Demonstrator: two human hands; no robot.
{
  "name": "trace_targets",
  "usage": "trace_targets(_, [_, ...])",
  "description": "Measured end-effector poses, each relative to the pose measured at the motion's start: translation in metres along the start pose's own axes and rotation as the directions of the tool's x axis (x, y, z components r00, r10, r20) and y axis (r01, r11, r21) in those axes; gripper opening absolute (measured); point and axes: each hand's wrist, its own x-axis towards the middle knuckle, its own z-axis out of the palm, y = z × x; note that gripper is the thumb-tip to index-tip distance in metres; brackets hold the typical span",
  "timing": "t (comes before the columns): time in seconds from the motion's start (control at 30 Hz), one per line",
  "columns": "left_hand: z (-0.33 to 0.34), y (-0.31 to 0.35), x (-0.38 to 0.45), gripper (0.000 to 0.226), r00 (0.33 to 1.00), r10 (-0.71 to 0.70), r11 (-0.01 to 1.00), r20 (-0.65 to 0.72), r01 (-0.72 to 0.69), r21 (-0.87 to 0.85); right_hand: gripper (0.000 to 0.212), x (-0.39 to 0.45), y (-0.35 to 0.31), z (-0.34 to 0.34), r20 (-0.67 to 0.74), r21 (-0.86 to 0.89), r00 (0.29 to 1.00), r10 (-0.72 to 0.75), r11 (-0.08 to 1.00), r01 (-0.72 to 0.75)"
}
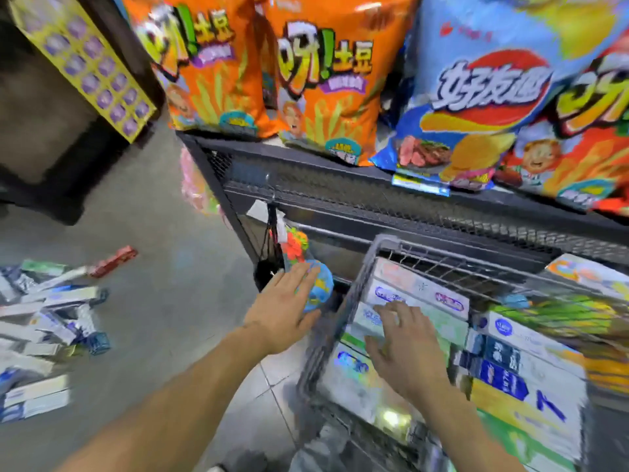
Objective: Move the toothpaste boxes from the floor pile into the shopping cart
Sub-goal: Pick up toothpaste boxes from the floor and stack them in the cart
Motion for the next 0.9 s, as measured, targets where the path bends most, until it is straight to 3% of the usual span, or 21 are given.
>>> trace_targets(0.17, [-0.067,-0.094,-0.120,0.076,0.965,-0.252,0.966,-0.071,0.256,0.043,0.056,0.024,-0.114,-0.045,0.012,0.013,0.980,-0.198,0.980,0.198])
trace_targets(0.3, [-0.117,-0.160,-0.241,0.079,0.866,-0.467,0.874,-0.176,0.483,0.054,0.062,0.038,-0.246,-0.076,-0.002,-0.020,0.924,-0.383,0.924,0.383])
trace_targets(0.47, [-0.165,-0.225,-0.390,0.073,0.693,-0.662,0.729,-0.285,0.684,-0.030,0.067,0.042,-0.424,-0.092,0.009,-0.085,0.829,-0.559,0.826,0.557])
trace_targets(0.6, [-0.177,-0.268,-0.486,0.078,0.536,-0.795,0.578,-0.283,0.811,-0.090,0.078,0.036,-0.537,-0.086,0.078,-0.063,0.731,-0.677,0.729,0.682])
trace_targets(0.8, [-0.153,-0.309,-0.571,0.082,0.302,-0.933,0.337,-0.195,0.923,-0.186,0.087,0.045,-0.648,-0.048,0.177,-0.040,0.592,-0.786,0.595,0.803])
trace_targets(0.9, [-0.136,-0.333,-0.588,0.084,0.230,-0.965,0.252,-0.124,0.947,-0.201,0.080,0.064,-0.691,-0.021,0.290,-0.040,0.537,-0.792,0.550,0.834])
